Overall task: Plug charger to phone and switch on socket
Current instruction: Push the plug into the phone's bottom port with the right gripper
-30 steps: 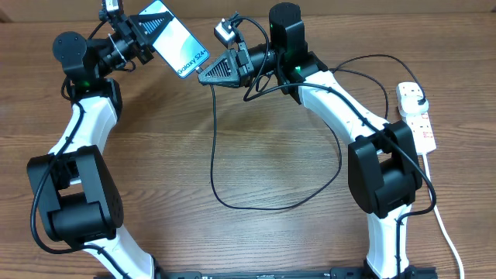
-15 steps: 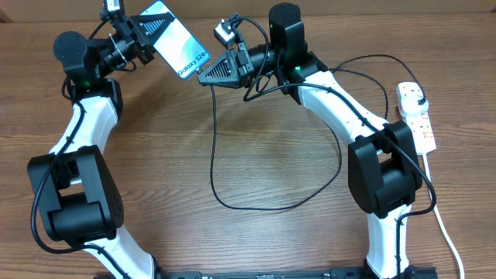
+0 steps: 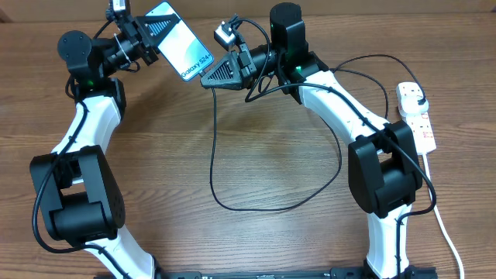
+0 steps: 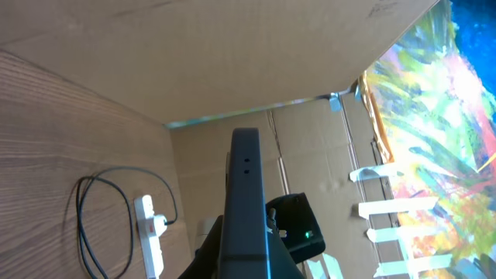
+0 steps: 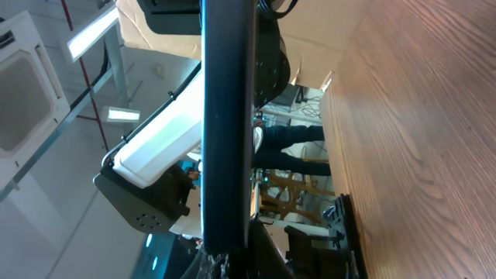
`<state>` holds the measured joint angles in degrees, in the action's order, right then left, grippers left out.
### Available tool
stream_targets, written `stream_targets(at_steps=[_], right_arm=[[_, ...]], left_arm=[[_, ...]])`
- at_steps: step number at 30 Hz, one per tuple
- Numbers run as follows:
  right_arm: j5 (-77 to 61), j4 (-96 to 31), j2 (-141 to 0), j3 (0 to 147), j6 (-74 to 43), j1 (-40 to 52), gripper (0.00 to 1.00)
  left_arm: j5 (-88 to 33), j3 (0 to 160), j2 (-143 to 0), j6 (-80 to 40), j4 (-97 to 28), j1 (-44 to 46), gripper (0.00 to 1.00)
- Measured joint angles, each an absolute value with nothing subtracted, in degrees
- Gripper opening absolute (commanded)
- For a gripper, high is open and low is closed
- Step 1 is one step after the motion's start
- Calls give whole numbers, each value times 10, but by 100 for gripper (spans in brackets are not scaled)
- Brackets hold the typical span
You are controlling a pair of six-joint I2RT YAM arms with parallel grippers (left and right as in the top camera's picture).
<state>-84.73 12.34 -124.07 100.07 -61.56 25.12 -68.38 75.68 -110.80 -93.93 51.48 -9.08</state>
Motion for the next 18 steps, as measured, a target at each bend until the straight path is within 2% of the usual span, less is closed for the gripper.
stream_targets(at_steps=[12, 15, 18], right_arm=[[-845, 123, -1241, 1001, -617, 253, 9], [-829, 125, -1241, 1001, -619, 253, 18], [-804, 124, -1241, 1001, -621, 252, 35]], left_arm=[[-701, 757, -1108, -940, 515, -88, 4], [-715, 757, -1108, -939, 515, -85, 5], [-749, 757, -1108, -939, 515, -73, 4]])
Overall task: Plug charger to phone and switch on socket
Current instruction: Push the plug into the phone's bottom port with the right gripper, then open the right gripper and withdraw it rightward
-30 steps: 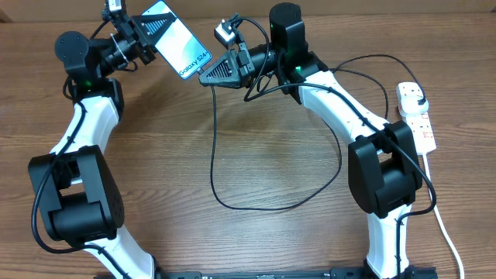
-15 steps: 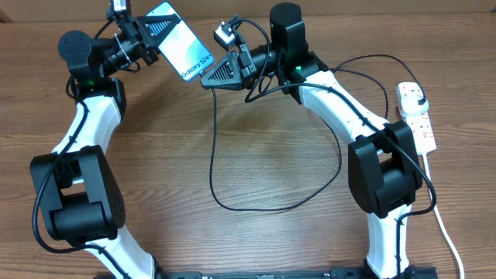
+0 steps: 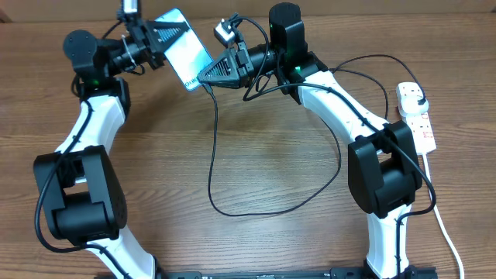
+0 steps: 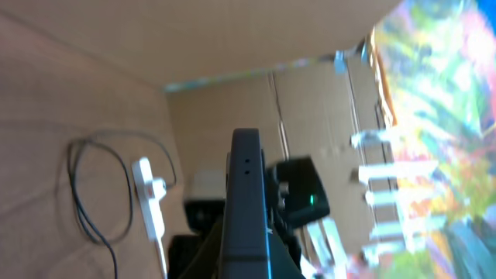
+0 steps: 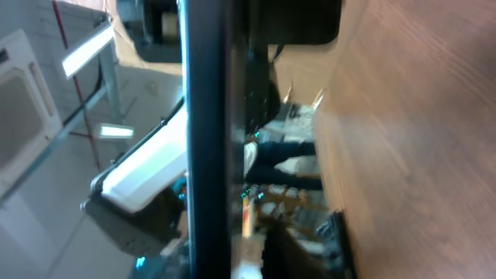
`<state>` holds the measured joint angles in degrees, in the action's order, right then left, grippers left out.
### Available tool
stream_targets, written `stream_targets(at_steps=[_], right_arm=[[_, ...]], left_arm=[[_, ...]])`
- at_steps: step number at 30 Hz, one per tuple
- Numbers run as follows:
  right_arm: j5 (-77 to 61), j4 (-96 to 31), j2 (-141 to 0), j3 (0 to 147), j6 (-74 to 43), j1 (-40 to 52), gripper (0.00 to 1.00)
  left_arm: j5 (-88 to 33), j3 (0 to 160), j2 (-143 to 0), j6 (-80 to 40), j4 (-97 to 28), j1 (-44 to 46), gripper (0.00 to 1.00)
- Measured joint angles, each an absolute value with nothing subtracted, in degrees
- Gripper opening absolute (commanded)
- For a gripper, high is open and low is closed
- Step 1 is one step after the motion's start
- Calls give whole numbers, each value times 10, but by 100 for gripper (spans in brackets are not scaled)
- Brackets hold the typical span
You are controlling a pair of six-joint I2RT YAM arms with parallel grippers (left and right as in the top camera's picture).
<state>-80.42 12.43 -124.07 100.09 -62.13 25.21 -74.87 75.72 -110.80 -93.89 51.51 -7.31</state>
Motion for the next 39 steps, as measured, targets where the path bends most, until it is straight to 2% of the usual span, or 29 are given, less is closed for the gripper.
stream_targets(at_steps=[5, 9, 15, 16, 17, 21, 25, 30, 35, 39], right_arm=[[-788, 125, -1241, 1001, -619, 246, 56], [-791, 124, -1241, 1001, -620, 234, 67], [-795, 121, -1241, 1001, -621, 195, 73], [-795, 115, -1241, 1001, -622, 189, 79], [-795, 101, -1241, 1001, -620, 177, 81], [-790, 0, -1241, 1003, -592, 144, 80], [-742, -208, -1241, 1006, -514, 113, 80], [-608, -445, -1242, 1005, -401, 94, 73], [-477, -549, -1243, 1005, -333, 95, 64], [-399, -580, -1243, 1005, -318, 95, 63]], left_arm=[[-783, 757, -1108, -939, 506, -67, 4], [-793, 757, -1108, -939, 506, -79, 4], [-810, 757, -1108, -939, 506, -91, 4], [-812, 757, -1108, -939, 506, -91, 4], [-818, 757, -1108, -939, 506, -91, 4], [-832, 757, -1108, -939, 506, -91, 4], [-844, 757, -1108, -939, 506, -91, 4], [-851, 757, -1108, -929, 506, -90, 4], [-854, 757, -1108, -905, 506, -78, 4], [-864, 757, -1108, -882, 506, -53, 4]])
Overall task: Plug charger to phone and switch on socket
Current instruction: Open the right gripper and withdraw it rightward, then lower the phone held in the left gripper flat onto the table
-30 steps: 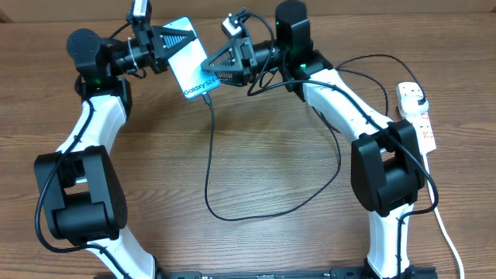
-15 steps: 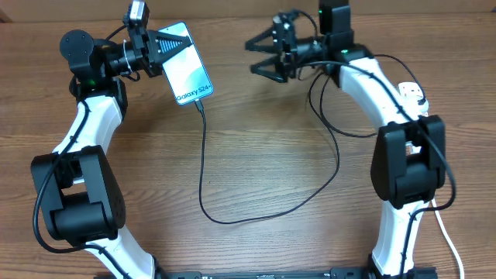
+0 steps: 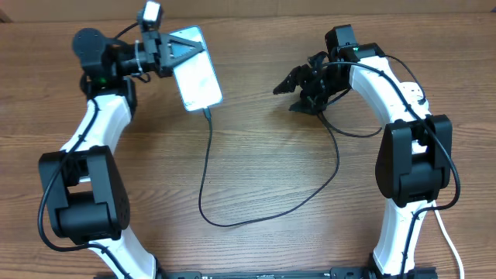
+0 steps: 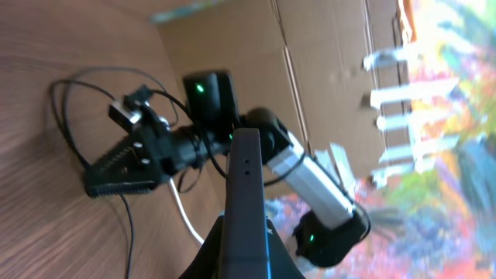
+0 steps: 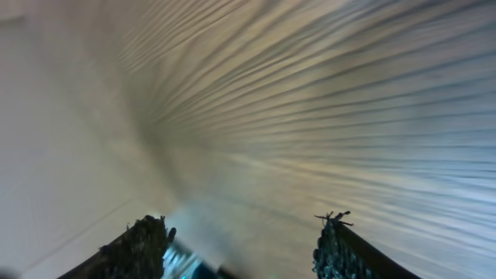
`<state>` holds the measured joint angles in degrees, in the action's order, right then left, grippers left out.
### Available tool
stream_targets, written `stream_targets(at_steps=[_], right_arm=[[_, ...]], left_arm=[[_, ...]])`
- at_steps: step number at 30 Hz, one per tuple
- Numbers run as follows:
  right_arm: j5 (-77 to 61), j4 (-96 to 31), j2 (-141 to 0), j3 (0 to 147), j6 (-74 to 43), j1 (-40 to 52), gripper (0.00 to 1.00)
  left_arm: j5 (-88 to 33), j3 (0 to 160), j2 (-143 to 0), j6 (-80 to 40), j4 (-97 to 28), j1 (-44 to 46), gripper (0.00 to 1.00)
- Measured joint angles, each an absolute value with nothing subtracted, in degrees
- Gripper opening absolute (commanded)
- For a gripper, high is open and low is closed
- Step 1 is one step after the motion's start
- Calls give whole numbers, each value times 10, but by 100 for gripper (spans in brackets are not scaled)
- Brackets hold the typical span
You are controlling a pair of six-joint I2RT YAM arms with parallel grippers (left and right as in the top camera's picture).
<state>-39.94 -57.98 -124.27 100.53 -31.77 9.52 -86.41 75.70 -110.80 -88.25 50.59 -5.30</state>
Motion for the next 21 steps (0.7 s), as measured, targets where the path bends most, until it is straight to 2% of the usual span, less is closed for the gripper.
stream_targets(at_steps=[8, 13, 20, 21], right_arm=[[-258, -630, -1238, 1005, -321, 95, 64], [-190, -655, -1187, 1005, -325, 95, 65], [-154, -674, -1062, 1005, -328, 95, 74], [-151, -678, -1046, 1005, -328, 95, 81]], left_arm=[[-879, 750, -1108, -846, 506, 2, 4], [-875, 707, -1108, -833, 505, 18, 4], [-850, 640, -1108, -744, 388, 25, 4], [-848, 631, -1108, -727, 371, 27, 4]])
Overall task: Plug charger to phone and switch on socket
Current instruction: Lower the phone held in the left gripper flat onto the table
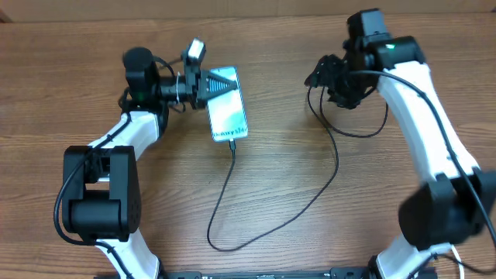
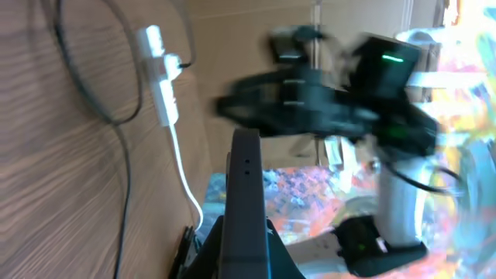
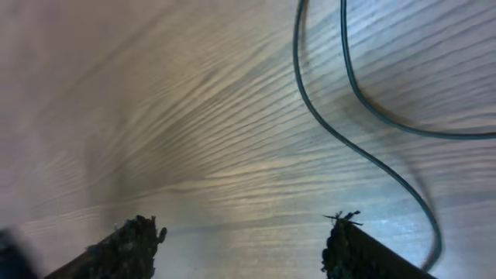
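A phone (image 1: 227, 113) with a lit screen sits face up left of centre, my left gripper (image 1: 218, 84) shut on its far end. The left wrist view shows the phone (image 2: 246, 201) edge-on between the jaws. A black charger cable (image 1: 232, 151) is plugged into the phone's near end, loops toward the front and runs back up to the right. My right gripper (image 1: 324, 82) hangs open at the back right, above the cable (image 3: 349, 147), with nothing between its fingertips (image 3: 141, 239). The white socket strip (image 2: 160, 74) shows only in the left wrist view.
The wooden table (image 1: 279, 186) carries the cable's wide loop (image 1: 310, 198) in its middle and front. My right arm (image 1: 426, 116) crosses the right side and covers the place where the strip lies. Cardboard walls stand behind the table.
My left gripper has carried the phone from the back left to the right and nearer, with the cable still in it. The right gripper stays open and now shows cable beneath it.
Both grippers met at the back, the left holding the phone and the right holding the cable's plug at the phone's lower end. Then the plug was in the phone and the right gripper was open, off to the right. Now the phone is nearer the centre.
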`<state>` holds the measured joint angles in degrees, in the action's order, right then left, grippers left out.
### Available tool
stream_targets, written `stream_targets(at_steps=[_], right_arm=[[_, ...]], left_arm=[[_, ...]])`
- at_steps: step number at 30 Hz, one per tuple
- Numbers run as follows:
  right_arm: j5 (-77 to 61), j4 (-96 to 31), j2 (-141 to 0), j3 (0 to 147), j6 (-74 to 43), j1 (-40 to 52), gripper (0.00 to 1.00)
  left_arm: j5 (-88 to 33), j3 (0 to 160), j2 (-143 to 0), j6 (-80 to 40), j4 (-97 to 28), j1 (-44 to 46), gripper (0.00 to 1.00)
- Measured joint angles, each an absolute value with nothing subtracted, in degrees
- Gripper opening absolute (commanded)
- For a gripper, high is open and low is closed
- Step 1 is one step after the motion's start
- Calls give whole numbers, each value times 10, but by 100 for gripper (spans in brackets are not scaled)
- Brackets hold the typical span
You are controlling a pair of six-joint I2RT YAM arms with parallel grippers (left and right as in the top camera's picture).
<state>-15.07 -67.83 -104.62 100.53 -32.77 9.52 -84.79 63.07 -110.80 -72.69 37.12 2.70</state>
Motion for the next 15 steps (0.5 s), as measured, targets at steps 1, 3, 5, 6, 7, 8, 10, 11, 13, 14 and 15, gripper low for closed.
stream_targets(at_steps=[1, 3, 5, 6, 7, 8, 10, 11, 13, 14, 15], right_arm=[[-150, -684, -1034, 1005, -328, 95, 87], [-147, -700, -1012, 1005, -329, 95, 91], [-145, -716, -1000, 1005, -328, 95, 92], [-145, -726, -998, 1005, -328, 95, 93], [-145, -735, -997, 1005, -328, 95, 93], [-145, -742, -997, 1005, -328, 95, 93], [-145, -752, -997, 1005, -325, 95, 93], [-145, -756, -997, 1005, -322, 95, 93], [-145, -760, -997, 1005, -317, 95, 93], [-145, -761, -997, 1005, -313, 95, 93], [-145, -761, -997, 1005, -310, 97, 93]], left_arm=[[-846, 622, -1108, -700, 347, 31, 4], [-839, 611, -1108, -655, 304, 42, 4], [-828, 604, -1108, -602, 247, 57, 4], [-816, 602, -1108, -568, 201, 67, 4], [-804, 600, -1108, -546, 174, 75, 4], [-787, 599, -1108, -517, 130, 85, 4], [-744, 597, -1108, -468, 63, 103, 4], [-719, 595, -1108, -442, 36, 114, 4], [-685, 594, -1108, -407, 10, 130, 4], [-672, 594, -1108, -393, 6, 137, 4], [-655, 594, -1108, -379, 3, 145, 4]])
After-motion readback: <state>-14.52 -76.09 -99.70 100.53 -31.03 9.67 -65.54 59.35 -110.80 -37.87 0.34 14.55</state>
